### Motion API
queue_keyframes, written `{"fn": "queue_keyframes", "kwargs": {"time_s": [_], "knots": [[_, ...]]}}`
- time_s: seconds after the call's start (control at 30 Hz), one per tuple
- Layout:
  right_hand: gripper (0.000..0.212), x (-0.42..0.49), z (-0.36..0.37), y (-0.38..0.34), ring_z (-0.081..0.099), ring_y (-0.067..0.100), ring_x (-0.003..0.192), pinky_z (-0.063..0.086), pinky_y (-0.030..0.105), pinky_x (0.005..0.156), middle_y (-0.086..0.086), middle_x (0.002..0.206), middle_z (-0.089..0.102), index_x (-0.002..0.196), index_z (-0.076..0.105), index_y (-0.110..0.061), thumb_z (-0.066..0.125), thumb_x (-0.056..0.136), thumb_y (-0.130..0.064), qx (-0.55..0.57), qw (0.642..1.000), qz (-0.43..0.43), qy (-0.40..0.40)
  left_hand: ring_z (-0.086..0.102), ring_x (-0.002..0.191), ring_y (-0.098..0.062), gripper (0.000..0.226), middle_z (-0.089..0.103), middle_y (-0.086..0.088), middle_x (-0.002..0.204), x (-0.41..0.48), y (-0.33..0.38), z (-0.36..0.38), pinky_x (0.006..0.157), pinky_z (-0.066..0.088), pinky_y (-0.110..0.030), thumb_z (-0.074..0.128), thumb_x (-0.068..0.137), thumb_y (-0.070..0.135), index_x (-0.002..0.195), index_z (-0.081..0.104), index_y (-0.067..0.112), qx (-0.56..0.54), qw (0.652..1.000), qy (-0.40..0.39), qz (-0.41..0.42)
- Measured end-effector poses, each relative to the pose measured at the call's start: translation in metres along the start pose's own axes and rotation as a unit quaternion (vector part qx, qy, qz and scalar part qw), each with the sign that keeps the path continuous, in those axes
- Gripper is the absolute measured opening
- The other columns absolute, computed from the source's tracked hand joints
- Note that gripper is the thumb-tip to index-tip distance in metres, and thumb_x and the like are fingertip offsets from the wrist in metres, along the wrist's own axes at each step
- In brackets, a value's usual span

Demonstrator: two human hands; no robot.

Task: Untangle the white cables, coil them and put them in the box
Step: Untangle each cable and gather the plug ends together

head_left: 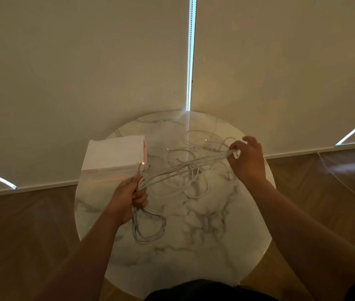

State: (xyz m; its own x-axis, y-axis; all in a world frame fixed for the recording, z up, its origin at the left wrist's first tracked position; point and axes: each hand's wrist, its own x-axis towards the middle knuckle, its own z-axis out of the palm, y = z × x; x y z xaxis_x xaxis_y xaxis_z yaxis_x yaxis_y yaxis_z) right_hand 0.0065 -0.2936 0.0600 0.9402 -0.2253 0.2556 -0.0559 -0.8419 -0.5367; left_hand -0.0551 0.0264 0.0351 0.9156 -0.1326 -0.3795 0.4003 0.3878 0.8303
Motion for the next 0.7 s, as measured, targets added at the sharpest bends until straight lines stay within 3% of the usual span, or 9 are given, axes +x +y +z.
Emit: {"fn": "queue_keyframes", "kwargs": {"time_s": [0.07, 0.13, 0.23, 0.33, 0.4, 0.47, 0.53, 0.63, 0.7], "knots": [[0.019, 0.011, -0.003, -0.003, 0.050, 0.032, 0.111, 0.050, 0.039, 0.080, 0.009, 0.119, 0.051, 0.103, 0.071, -0.019, 0.065, 0.086, -0.024, -0.133, 0.982, 0.068, -0.120, 0.017, 0.035, -0.009, 0.041, 0.021, 0.002, 0.046, 0.001, 0.004, 0.004, 0.043, 0.019, -0.024, 0.037, 0.103, 0.025, 0.063, 0.037, 0.013, 0.020, 1.000, -0.005, -0.001], [0.021, 0.022, -0.008, -0.014, 0.060, 0.033, 0.099, 0.049, 0.034, 0.075, 0.010, 0.109, 0.061, 0.104, 0.071, -0.018, 0.060, 0.088, -0.027, -0.147, 0.973, 0.078, -0.157, 0.018, 0.035, -0.009, 0.039, 0.021, 0.002, 0.046, 0.000, 0.005, 0.008, 0.042, 0.020, -0.022, 0.038, 0.102, 0.025, 0.065, 0.037, 0.012, 0.029, 0.999, -0.014, -0.006], [0.018, 0.039, -0.017, -0.032, 0.065, 0.031, 0.079, 0.045, 0.024, 0.067, 0.011, 0.087, 0.071, 0.093, 0.073, -0.011, 0.056, 0.089, -0.016, -0.018, 0.998, -0.001, -0.053, 0.018, 0.034, -0.008, 0.034, 0.022, 0.002, 0.046, -0.002, 0.005, 0.011, 0.044, 0.016, -0.024, 0.044, 0.094, 0.030, 0.066, 0.039, 0.012, 0.016, 0.999, -0.034, -0.006], [0.022, 0.047, -0.034, -0.053, 0.060, 0.014, 0.067, 0.041, 0.007, 0.066, 0.001, 0.077, 0.069, 0.091, 0.074, -0.011, 0.056, 0.084, 0.000, 0.153, 0.984, -0.075, 0.045, 0.019, 0.034, -0.008, 0.033, 0.023, 0.002, 0.045, -0.002, 0.008, 0.014, 0.046, 0.014, -0.026, 0.045, 0.091, 0.032, 0.066, 0.037, 0.011, 0.006, 0.999, -0.050, 0.002], [0.023, 0.054, -0.035, -0.057, 0.059, 0.011, 0.068, 0.044, 0.012, 0.067, 0.002, 0.083, 0.071, 0.091, 0.073, -0.011, 0.056, 0.083, 0.003, 0.137, 0.988, -0.069, -0.005, 0.018, 0.035, -0.008, 0.033, 0.023, 0.001, 0.045, -0.003, 0.010, 0.015, 0.046, 0.014, -0.026, 0.045, 0.091, 0.032, 0.067, 0.037, 0.011, 0.004, 0.999, -0.053, 0.002], [0.025, 0.056, -0.034, -0.056, 0.062, 0.013, 0.066, 0.054, 0.030, 0.071, 0.004, 0.082, 0.071, 0.090, 0.073, -0.012, 0.055, 0.084, 0.004, 0.128, 0.989, -0.037, -0.069, 0.018, 0.035, -0.008, 0.033, 0.022, 0.001, 0.046, -0.001, 0.011, 0.016, 0.045, 0.016, -0.024, 0.045, 0.091, 0.032, 0.068, 0.037, 0.011, -0.004, 0.999, -0.054, 0.004], [0.030, 0.058, -0.035, -0.059, 0.067, 0.020, 0.069, 0.059, 0.040, 0.069, 0.003, 0.082, 0.073, 0.088, 0.072, -0.016, 0.052, 0.083, 0.006, 0.199, 0.978, -0.037, -0.050, 0.018, 0.035, -0.008, 0.032, 0.022, 0.001, 0.046, 0.000, 0.012, 0.017, 0.044, 0.016, -0.023, 0.045, 0.091, 0.032, 0.069, 0.037, 0.011, -0.007, 0.999, -0.050, 0.006], [0.033, 0.059, -0.036, -0.066, 0.068, 0.020, 0.071, 0.059, 0.038, 0.069, 0.004, 0.086, 0.074, 0.090, 0.073, -0.015, 0.050, 0.083, 0.007, 0.200, 0.977, -0.034, -0.065, 0.019, 0.035, -0.008, 0.031, 0.023, 0.001, 0.046, -0.002, 0.010, 0.018, 0.045, 0.015, -0.024, 0.044, 0.091, 0.032, 0.069, 0.036, 0.011, -0.005, 0.998, -0.058, 0.001], [0.027, 0.057, -0.042, -0.071, 0.063, 0.010, 0.070, 0.056, 0.030, 0.069, -0.001, 0.083, 0.071, 0.089, 0.073, -0.014, 0.054, 0.082, 0.003, 0.186, 0.978, -0.089, 0.035, 0.019, 0.035, -0.008, 0.031, 0.022, 0.001, 0.046, 0.002, 0.010, 0.020, 0.044, 0.016, -0.023, 0.044, 0.092, 0.031, 0.069, 0.035, 0.011, -0.010, 0.998, -0.058, 0.008]]}}
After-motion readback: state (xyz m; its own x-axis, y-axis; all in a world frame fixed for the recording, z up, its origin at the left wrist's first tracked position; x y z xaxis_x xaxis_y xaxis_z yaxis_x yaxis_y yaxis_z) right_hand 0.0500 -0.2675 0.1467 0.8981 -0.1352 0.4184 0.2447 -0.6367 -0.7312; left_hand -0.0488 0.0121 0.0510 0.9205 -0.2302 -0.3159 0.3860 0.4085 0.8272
